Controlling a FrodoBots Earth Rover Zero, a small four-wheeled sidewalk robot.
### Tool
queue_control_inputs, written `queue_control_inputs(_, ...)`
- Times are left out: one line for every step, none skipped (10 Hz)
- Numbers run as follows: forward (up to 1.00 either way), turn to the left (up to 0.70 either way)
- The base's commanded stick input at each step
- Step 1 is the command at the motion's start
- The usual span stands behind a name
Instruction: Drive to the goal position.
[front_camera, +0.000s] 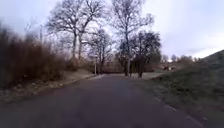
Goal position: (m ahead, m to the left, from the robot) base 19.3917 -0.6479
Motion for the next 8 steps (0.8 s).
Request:
queue_control_inputs(1.00, 0.00)
queue_control_inputs(1.00, 0.00)
queue_control_inputs(1.00, 0.00)
queue_control_inputs(1.00, 0.00)
queue_control_inputs(1.00, 0.00)
queue_control_inputs(1.00, 0.00)
queue_control_inputs(1.00, 0.00)
queue_control_inputs(1.00, 0.00)
